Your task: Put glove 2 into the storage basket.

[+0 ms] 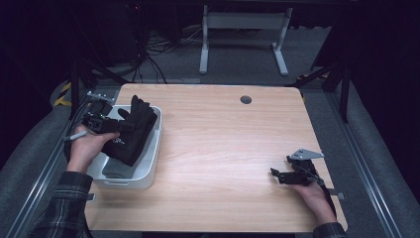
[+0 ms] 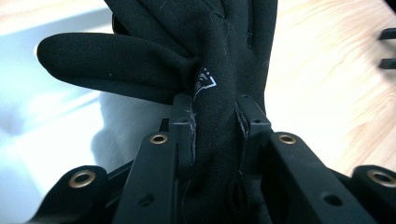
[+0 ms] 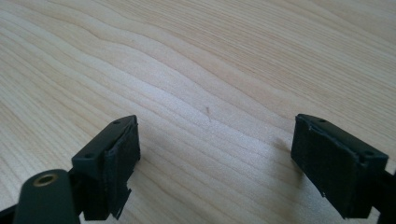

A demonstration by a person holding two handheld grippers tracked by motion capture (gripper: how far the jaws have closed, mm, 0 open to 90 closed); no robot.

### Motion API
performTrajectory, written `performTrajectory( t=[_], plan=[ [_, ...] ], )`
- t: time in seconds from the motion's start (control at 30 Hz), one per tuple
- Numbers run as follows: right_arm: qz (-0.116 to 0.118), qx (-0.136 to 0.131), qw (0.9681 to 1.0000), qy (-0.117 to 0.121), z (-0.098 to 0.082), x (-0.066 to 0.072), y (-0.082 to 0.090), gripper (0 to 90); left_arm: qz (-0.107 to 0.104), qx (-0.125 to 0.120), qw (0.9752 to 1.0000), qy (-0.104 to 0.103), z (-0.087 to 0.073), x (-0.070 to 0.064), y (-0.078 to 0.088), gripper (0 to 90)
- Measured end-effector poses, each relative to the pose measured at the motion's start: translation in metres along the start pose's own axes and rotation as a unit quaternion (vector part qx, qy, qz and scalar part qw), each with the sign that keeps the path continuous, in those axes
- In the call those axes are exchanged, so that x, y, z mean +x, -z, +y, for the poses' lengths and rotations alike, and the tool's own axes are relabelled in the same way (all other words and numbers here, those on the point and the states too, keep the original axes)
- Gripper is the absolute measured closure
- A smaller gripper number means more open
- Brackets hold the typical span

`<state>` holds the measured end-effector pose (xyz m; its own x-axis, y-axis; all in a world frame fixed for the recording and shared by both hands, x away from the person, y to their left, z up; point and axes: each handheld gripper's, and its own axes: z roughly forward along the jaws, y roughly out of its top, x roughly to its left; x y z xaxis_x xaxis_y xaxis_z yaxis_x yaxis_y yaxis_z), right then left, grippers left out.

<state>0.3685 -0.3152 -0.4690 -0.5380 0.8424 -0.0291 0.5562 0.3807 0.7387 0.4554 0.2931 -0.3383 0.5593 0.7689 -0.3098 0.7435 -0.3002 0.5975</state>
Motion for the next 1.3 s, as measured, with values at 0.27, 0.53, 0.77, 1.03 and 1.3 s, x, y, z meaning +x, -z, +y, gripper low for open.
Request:
performTrajectory(
  t=[0.27,0.53,0.77,1.03,1.3],
  plan=[
    [-0.002,0.000,1.0000,-0.001,0.000,0.000,0.000,16.1,0.044,0.030,0.9985,0.010,-0.018,0.016,-0.020,58.2],
    [-0.003,0.001,1.0000,-0.001,0.000,0.000,0.000,16.1,0.084,0.027,0.9960,-0.008,-0.017,0.012,-0.024,20.0],
    [-0.004,0.001,1.0000,-0.002,0.000,0.000,0.000,16.1,0.086,0.002,0.9959,-0.028,-0.011,-0.008,-0.020,14.8],
    [-0.004,0.001,1.0000,-0.002,0.000,0.000,0.000,16.0,0.051,-0.029,0.9962,-0.065,0.004,-0.047,-0.025,13.9],
    [-0.004,0.001,1.0000,-0.002,0.000,0.000,0.000,16.0,0.010,-0.061,0.9940,-0.090,0.004,-0.087,-0.042,13.9]
  ],
)
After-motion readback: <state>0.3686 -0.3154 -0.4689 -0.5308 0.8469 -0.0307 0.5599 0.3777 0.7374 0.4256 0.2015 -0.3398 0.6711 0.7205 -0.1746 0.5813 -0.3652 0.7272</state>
